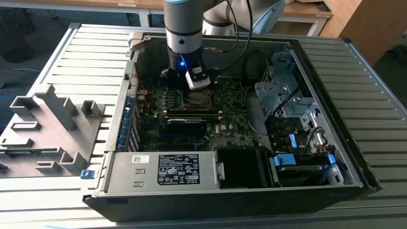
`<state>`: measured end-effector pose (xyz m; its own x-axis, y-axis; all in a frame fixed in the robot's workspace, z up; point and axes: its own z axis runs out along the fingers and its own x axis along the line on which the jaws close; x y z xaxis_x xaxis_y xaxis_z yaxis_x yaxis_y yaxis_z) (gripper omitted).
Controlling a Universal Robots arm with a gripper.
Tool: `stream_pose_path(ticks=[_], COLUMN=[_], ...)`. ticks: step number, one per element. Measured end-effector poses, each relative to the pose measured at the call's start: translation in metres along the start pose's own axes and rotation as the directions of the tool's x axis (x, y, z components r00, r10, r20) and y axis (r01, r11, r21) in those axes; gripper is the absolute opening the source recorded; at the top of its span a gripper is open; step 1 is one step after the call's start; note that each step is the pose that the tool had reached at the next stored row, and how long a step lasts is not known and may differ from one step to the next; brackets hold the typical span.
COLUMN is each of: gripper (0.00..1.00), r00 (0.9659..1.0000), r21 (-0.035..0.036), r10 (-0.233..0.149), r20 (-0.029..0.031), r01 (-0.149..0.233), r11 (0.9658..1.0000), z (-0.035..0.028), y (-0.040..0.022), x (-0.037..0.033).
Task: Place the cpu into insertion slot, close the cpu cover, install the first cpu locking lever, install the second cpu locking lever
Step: 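Close the cpu cover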
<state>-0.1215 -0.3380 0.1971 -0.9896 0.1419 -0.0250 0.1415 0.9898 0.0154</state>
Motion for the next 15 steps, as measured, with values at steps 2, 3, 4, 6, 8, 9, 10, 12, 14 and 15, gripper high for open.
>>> stream_pose_path(ticks=[2,3,4,6,8,9,10,12,14,15], gripper=[0.11,0.11,0.11,0.11,0.11,0.11,0.11,0.11,0.11,0.11], r00=[1.0,1.0,1.0,1.0,1.0,1.0,1.0,1.0,1.0,1.0], r21=[-0.0001,0.0,0.0001,0.0004,0.0003,0.0001,-0.0006,-0.0026,-0.0003,-0.0003], r10=[0.0,0.0,0.0,0.0,0.0,0.0,0.0,0.0,0.0,0.0], r20=[0.0,0.0,-0.0001,-0.0002,-0.0001,0.0,0.0004,0.0013,0.0002,0.0002], r01=[0.0,0.0,0.0,0.0,0.0,0.0,0.0,0.0,0.0,0.0], r11=[1.0,1.0,1.0,1.0,1.0,1.0,1.0,1.0,1.0,1.0], z=[0.0,0.0001,0.0004,0.0006,0.0007,0.0006,0.0,-0.0028,-0.008,-0.0102], y=[0.0,0.0,0.0,-0.0001,-0.0001,0.0,0.0001,0.0005,0.0002,0.0002], x=[0.0,0.0,0.0,0.0,0.0,0.0,0.0,-0.0003,-0.0002,-0.0003])
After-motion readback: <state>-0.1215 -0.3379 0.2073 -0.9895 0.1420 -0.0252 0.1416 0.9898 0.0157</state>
